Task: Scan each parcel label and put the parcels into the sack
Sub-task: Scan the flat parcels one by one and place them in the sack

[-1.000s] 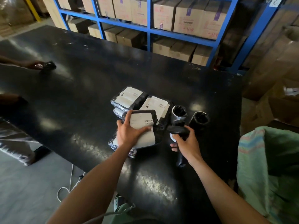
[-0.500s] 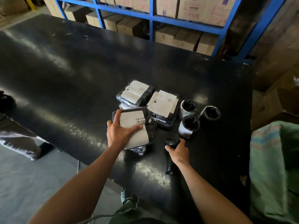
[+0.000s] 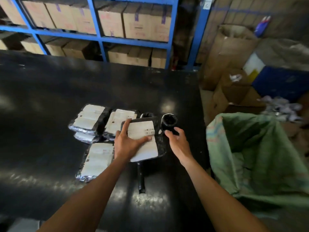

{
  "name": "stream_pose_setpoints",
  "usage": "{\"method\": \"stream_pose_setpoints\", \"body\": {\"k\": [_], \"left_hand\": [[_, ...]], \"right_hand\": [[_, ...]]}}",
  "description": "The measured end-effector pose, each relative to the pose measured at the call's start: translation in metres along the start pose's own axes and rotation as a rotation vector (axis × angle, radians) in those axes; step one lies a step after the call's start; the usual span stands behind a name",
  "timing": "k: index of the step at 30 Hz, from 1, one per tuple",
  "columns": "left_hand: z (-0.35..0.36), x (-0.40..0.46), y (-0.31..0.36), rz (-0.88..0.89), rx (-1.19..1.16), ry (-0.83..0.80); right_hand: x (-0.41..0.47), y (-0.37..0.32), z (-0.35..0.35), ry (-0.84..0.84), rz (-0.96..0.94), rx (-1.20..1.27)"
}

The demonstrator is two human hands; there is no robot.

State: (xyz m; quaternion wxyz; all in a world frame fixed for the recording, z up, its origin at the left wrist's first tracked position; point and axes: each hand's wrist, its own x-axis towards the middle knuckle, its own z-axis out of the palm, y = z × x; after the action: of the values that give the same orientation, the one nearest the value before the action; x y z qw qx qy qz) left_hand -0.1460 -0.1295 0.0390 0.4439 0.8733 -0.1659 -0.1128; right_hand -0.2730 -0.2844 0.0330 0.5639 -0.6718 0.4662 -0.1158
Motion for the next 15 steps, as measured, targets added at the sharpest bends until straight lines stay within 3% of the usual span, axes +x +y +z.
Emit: {"method": "stream_pose_setpoints", "body": {"k": [6,11,15], "left_hand": [[0.091,-0.012,0.073,0.161,-0.042,-0.252],[0.159,-0.028,0.127,0.291,-0.109,-0.494],[0.202,-0.03,0.165,0.365,0.011,-0.71]], "right_hand": [[0.013,0.006,-0.086,0.083,-0.02,0.066],[0.021,0.033,-0.168,0.324,-0.004,0.041],[0.03,0.057,-0.235,0.464,0.073,0.179]]}}
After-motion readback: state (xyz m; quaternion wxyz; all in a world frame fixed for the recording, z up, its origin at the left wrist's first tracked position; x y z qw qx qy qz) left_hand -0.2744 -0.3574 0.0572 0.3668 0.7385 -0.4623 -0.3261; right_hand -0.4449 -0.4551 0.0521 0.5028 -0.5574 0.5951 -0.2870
